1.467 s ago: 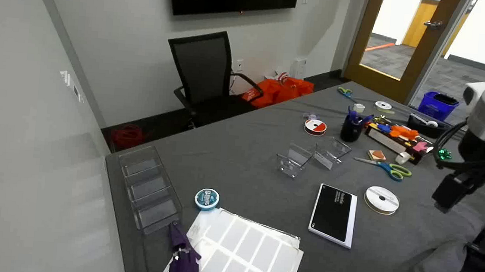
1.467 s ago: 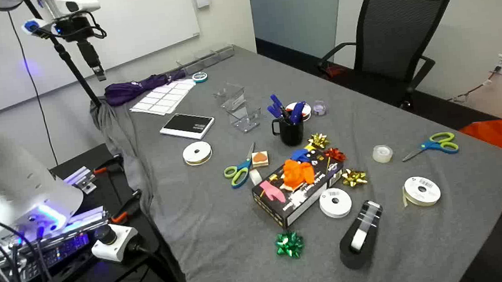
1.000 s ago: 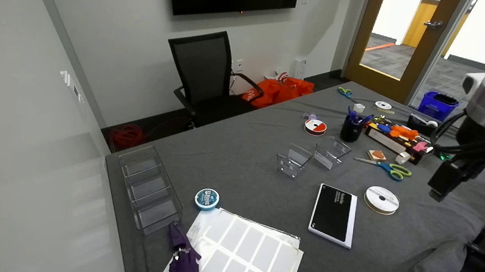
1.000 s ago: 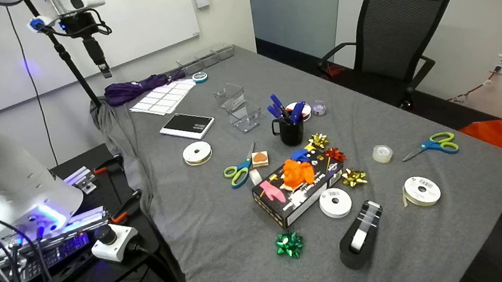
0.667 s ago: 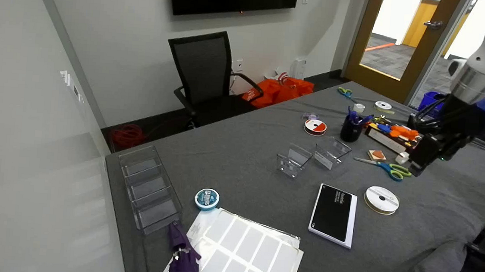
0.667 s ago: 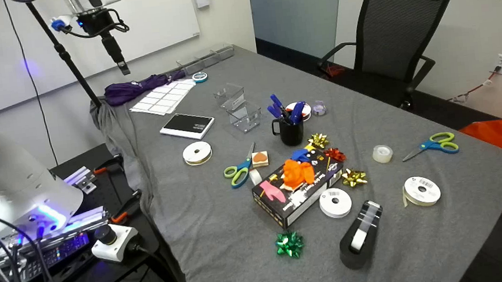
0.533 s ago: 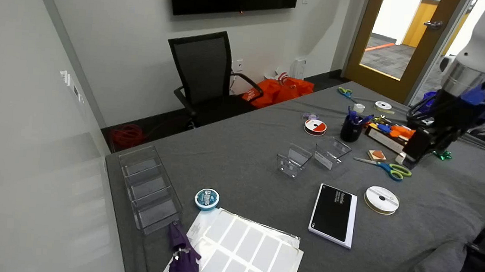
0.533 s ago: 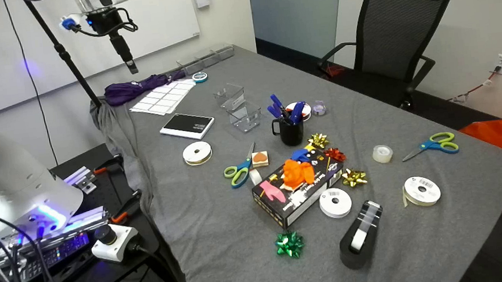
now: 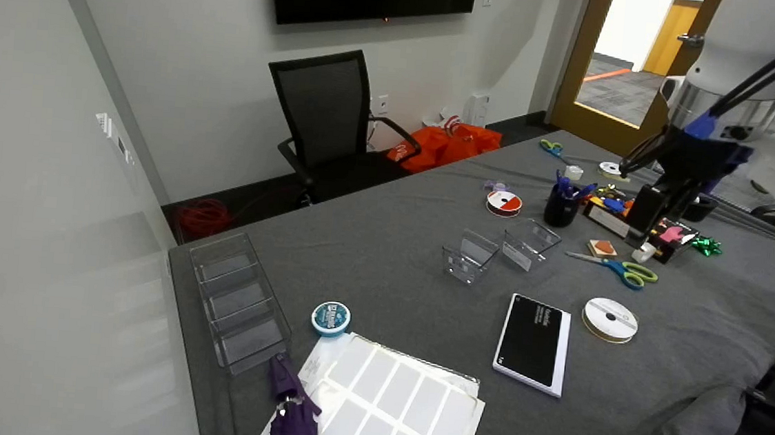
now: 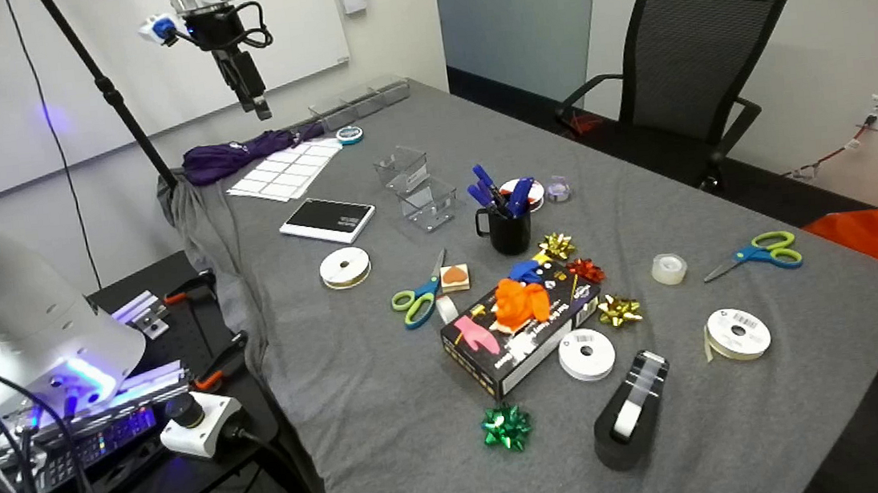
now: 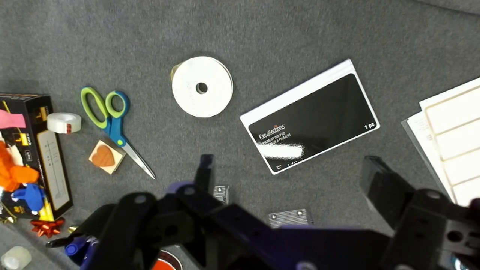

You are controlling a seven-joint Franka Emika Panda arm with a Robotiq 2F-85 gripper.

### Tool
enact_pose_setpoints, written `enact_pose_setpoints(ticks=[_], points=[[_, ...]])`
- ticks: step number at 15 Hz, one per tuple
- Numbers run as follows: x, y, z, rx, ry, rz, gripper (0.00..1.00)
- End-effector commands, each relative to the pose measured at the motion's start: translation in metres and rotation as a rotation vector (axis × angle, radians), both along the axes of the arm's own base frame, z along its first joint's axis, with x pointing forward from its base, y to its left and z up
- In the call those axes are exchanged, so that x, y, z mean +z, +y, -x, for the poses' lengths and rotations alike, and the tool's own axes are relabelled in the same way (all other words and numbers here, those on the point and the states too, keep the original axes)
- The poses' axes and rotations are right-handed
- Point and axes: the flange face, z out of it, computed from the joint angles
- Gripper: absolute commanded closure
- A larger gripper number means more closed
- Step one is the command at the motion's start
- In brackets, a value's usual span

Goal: Put the scissors in the bowl

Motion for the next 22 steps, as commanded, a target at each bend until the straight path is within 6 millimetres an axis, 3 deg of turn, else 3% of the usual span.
enact_pose_setpoints(ticks=[1,5,12,16,22], points=[[0.001,0.001,0.0,0.0,-0.001,0.0,0.0],[0.001,-0.005,-0.001,0.003,-0.02,-0.034,0.0],[-0.023,-0.094,-0.042,0.004,-0.047,-0.16,0.0],[-0.051,-0.141,-0.066,0.07,-0.01,-0.131,0.0],[-0.079,-0.18,-0.107,0.267,-0.017,-0.08,0.0]])
